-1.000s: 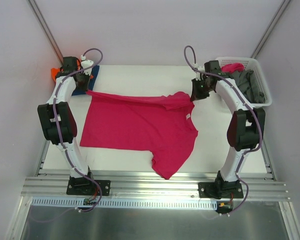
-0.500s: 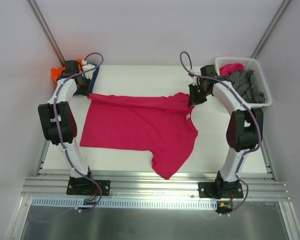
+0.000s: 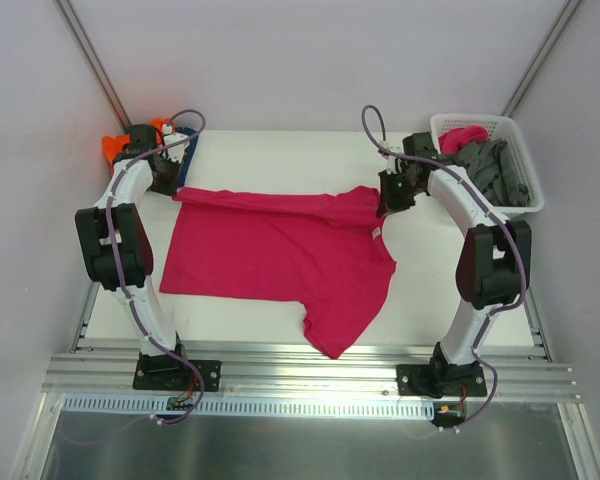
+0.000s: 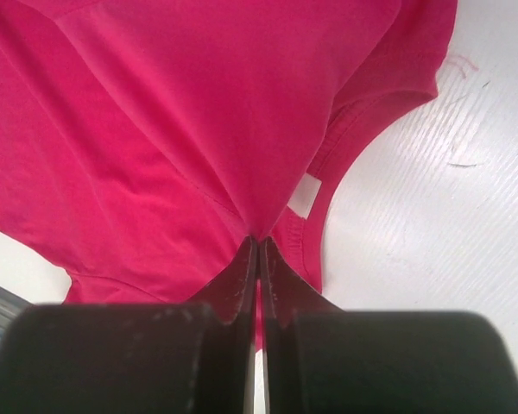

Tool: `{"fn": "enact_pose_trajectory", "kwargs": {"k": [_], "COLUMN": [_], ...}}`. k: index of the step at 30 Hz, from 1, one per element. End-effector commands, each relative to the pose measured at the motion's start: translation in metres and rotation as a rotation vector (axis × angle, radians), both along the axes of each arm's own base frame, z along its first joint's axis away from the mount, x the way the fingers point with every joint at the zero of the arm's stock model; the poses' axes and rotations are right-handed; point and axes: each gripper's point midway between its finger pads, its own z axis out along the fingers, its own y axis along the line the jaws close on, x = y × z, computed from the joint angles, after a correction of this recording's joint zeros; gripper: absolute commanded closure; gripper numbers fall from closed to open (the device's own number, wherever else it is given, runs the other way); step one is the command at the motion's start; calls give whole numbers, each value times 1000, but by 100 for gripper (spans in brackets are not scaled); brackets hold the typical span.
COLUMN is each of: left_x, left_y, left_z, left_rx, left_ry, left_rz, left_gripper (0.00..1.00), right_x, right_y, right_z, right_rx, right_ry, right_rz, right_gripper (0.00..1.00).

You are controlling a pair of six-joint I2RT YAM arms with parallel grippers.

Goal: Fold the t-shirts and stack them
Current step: Fold the tshirt

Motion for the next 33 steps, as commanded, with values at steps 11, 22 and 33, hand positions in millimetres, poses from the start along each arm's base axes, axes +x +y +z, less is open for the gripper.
{"fn": "enact_pose_trajectory", "kwargs": {"k": [11, 22, 33], "left_x": [-20, -41, -21], "left_y": [1, -7, -11], "left_z": [4, -21, 25], "left_rx": [0, -48, -107], "left_ry": [66, 209, 105], "left_rz": [10, 7, 94], "left_gripper": [100, 100, 1], "right_x": [-53, -32, -10], "right_y": [-6, -7, 2], "right_z": [-16, -26, 5], "right_rx": [-7, -38, -10], "right_ry": [96, 83, 4], "right_rz": [16, 13, -5], "right_gripper": [100, 99, 36]}}
